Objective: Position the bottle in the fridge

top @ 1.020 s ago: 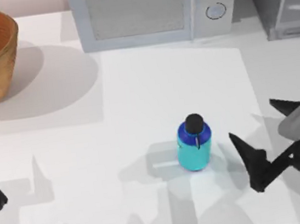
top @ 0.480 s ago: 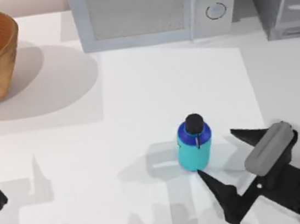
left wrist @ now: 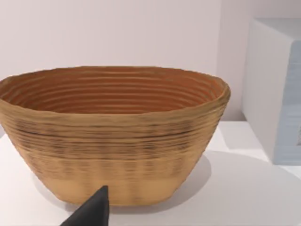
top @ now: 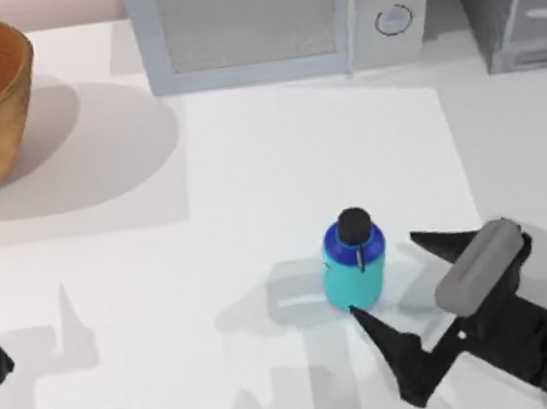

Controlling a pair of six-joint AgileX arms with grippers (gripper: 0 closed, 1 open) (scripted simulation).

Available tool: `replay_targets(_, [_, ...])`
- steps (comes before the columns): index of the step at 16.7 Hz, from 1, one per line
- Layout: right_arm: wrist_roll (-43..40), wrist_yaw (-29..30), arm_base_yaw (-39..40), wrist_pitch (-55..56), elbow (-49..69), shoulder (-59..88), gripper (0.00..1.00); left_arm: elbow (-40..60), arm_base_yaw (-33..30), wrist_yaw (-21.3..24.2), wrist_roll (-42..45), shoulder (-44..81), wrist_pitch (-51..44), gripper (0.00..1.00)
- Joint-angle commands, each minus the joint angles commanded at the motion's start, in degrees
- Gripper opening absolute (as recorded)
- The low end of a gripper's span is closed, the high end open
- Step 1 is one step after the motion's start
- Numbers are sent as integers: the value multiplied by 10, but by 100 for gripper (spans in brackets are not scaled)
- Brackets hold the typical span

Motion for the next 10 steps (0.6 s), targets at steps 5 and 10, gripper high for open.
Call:
replay_targets(5, [2,10,10,-55,89,32,100,0,0,0,0,0,0,100])
replay_targets(10, [2,13,13,-75,119,43,100,0,0,0,0,0,0,100])
